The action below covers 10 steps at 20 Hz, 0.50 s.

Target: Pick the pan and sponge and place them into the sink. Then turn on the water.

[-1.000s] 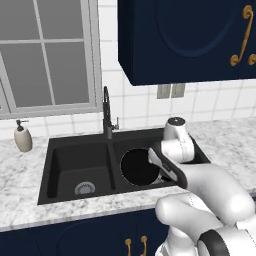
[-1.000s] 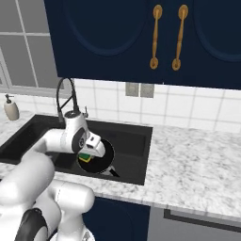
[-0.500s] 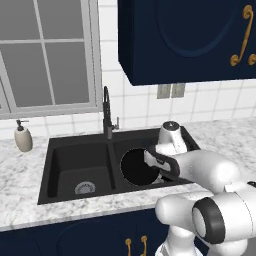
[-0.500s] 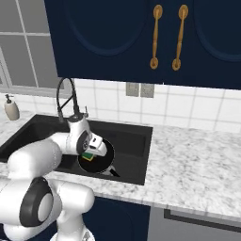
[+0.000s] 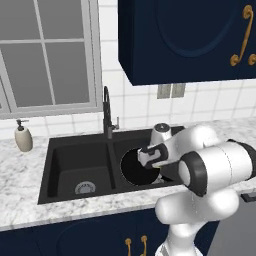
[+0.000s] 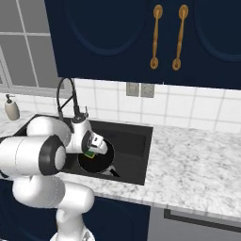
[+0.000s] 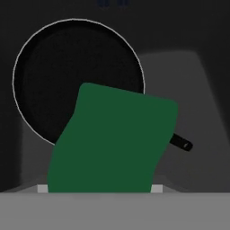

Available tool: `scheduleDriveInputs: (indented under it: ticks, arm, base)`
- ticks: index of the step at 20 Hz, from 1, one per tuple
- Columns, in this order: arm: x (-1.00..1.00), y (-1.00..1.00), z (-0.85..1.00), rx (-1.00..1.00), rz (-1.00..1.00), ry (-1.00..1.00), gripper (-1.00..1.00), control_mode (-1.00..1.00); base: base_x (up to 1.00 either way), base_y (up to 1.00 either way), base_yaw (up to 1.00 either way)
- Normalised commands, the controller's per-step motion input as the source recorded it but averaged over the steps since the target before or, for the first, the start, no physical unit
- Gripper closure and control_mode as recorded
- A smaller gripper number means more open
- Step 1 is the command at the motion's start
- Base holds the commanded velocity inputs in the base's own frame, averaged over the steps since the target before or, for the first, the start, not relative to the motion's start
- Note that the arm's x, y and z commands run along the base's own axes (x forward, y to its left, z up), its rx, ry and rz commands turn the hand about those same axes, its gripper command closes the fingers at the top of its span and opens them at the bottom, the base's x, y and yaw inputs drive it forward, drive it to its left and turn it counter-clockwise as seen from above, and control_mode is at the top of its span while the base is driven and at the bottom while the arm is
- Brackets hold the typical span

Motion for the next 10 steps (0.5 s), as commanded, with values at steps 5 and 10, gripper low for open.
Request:
scheduleDriveInputs:
  ticks: [5, 10]
  arm:
    - [0.45, 0.03, -0.37, 0.00, 0.00, 0.00, 1.00, -1.00]
    - [0.21, 0.00, -0.36, 0.00, 0.01, 0.00, 1.00, -1.00]
  base:
    - [0.00, 0.00, 0.00]
    - [0.00, 0.00, 0.00]
